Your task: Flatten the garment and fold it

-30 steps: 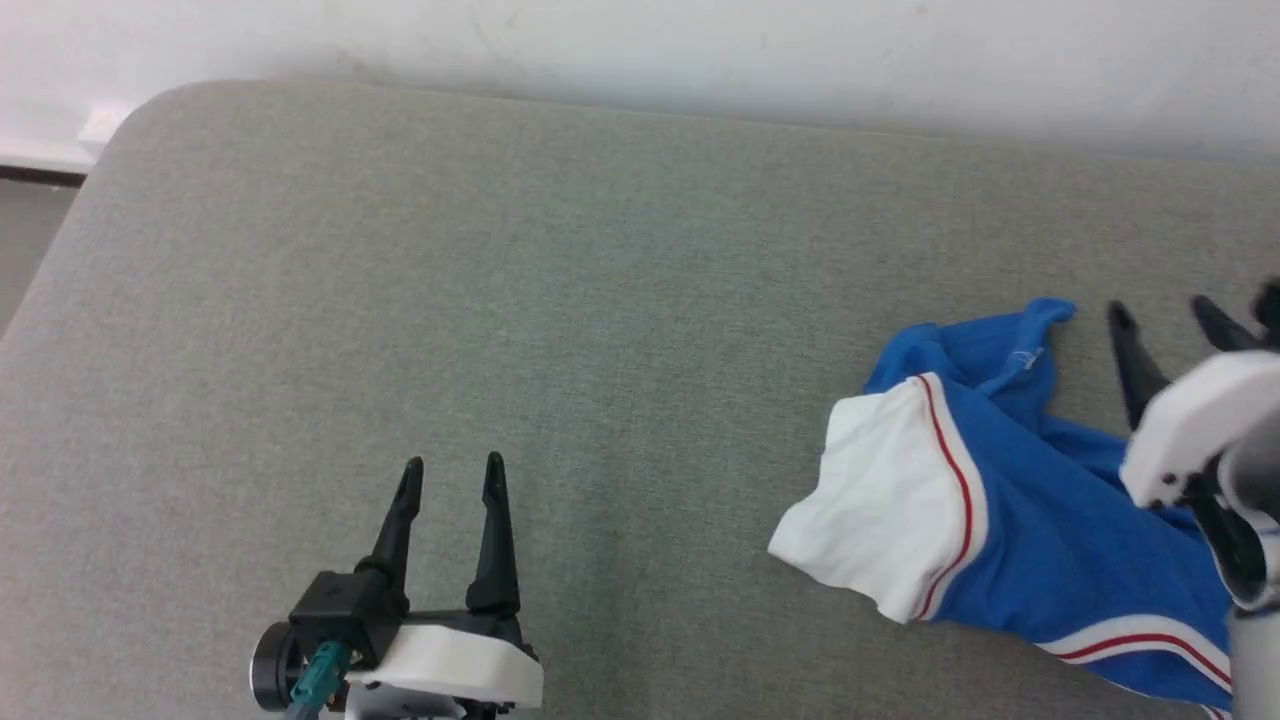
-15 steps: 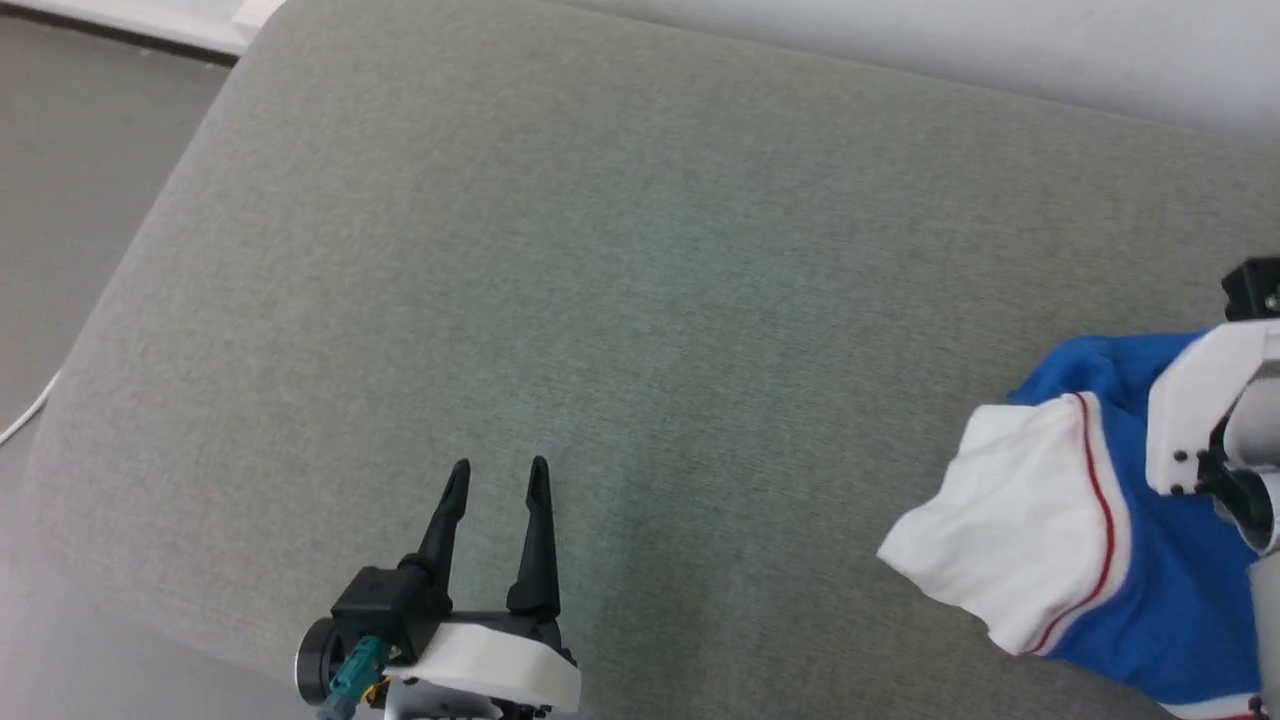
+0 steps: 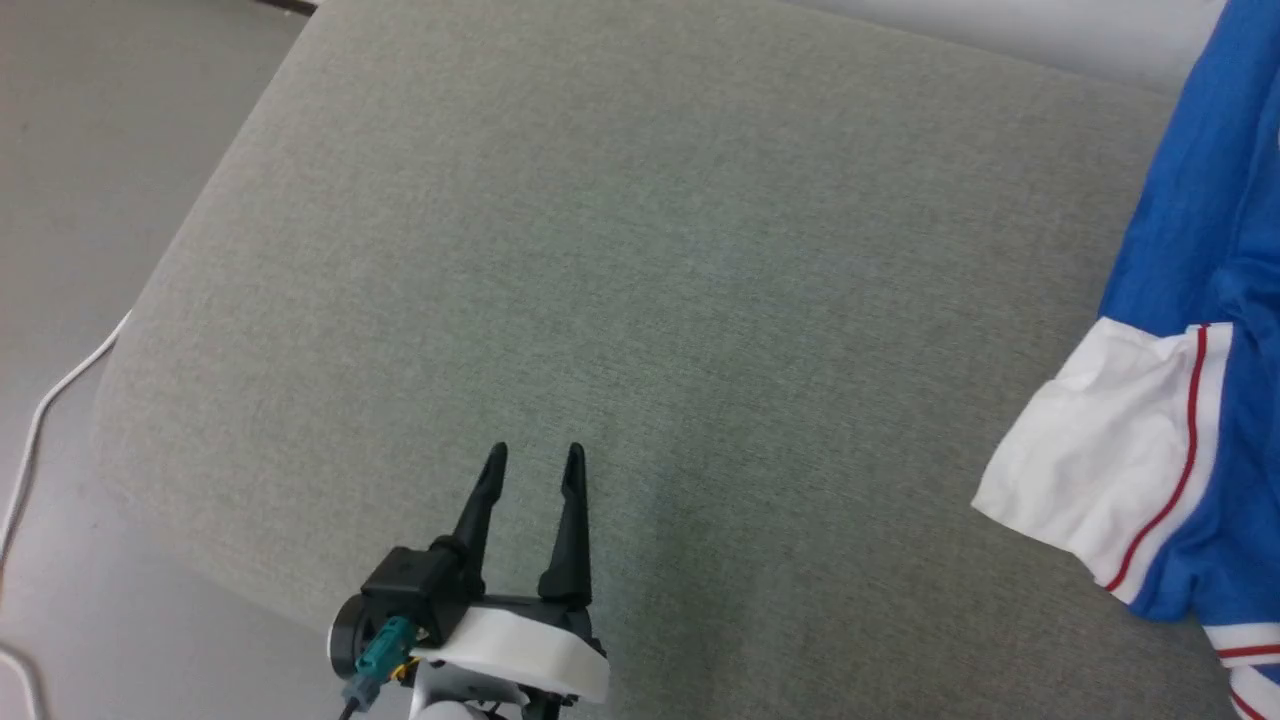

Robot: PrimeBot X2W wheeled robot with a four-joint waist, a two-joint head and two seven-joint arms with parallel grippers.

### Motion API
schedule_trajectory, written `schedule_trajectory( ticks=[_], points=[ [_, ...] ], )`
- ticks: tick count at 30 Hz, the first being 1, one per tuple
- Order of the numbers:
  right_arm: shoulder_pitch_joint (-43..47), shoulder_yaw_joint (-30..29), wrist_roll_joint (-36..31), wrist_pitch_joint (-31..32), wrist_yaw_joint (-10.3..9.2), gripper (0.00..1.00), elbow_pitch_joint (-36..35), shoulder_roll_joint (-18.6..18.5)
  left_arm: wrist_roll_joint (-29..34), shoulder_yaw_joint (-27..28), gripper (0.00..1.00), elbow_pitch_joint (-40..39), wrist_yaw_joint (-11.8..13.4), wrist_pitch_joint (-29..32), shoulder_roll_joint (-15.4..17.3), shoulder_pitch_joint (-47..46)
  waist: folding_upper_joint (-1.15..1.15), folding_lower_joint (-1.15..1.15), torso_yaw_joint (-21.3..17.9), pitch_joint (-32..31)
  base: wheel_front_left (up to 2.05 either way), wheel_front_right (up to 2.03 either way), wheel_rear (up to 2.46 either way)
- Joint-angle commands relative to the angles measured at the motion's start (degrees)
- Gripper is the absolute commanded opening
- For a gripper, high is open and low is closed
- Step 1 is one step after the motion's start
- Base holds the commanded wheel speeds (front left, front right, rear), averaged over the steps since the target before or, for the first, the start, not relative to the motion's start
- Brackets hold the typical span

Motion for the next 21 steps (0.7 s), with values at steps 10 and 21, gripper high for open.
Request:
schedule_trajectory(
  ticks=[10, 21],
  points=[
    [2.1, -0.8, -6.0, -2.6, -0.06, 1.0, 16.9, 0.5, -2.4, -4.6, 1.0, 1.3, 1.2, -0.3, -0.3, -3.7, 0.0, 0.0, 3.2, 3.1, 0.0, 0.0, 0.0],
    [6.3, -4.4, 4.0, -13.1, -0.06, 1.0, 7.1, 6.1, 0.6, -0.2, 1.0, 1.2, 1.9, -0.3, 0.4, -1.8, 0.0, 0.0, -5.9, -3.9, 0.0, 0.0, 0.0]
  ],
)
